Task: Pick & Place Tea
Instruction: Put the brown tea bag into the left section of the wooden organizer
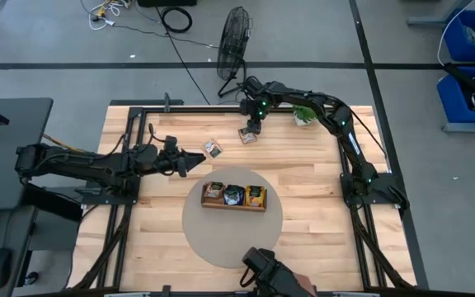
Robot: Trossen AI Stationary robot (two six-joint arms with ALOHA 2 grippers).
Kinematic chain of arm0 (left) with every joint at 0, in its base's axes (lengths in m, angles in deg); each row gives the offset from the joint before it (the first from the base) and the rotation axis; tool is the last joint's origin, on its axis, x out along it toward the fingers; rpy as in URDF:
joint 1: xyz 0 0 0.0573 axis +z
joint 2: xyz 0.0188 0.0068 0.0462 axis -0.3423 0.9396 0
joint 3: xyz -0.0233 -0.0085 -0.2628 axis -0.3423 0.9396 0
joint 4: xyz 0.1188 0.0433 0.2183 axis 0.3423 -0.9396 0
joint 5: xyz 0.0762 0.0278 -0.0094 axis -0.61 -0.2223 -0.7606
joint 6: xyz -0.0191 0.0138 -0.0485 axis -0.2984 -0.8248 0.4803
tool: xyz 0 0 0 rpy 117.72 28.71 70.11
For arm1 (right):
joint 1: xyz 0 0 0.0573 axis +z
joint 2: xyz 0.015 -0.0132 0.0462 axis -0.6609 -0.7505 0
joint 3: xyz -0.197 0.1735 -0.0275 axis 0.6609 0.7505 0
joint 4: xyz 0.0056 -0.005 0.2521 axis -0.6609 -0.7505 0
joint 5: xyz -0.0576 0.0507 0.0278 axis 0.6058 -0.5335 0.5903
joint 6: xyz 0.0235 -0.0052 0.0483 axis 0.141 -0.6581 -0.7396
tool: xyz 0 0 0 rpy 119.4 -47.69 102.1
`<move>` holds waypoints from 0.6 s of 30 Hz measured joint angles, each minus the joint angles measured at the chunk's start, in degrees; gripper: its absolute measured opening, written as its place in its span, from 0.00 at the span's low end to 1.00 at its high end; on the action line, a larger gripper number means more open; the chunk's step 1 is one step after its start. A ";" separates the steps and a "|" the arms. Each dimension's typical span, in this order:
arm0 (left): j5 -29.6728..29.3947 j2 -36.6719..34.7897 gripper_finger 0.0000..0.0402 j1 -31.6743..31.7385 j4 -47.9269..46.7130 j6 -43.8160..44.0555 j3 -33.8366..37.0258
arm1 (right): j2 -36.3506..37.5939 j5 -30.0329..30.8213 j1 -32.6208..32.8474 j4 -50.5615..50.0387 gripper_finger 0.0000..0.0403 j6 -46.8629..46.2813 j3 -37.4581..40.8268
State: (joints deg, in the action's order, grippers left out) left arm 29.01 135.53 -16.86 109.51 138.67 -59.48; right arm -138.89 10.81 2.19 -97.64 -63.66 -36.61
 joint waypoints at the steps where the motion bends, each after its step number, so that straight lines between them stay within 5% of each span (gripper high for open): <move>1: 0.00 0.00 0.38 0.00 0.00 0.02 0.00 | 0.00 -0.86 0.02 -0.83 0.56 1.38 0.00; 11: 0.00 0.00 0.38 0.00 -0.02 0.02 0.00 | 0.00 -0.86 0.29 -1.21 0.46 3.47 0.00; 18: 0.45 0.00 0.38 0.00 -0.02 0.04 0.00 | 0.00 -0.14 2.16 -3.00 0.30 3.35 0.28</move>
State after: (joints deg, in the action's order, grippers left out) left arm 29.46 135.53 -16.86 109.49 138.70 -59.48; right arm -138.89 10.67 4.36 -100.63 -60.31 -36.32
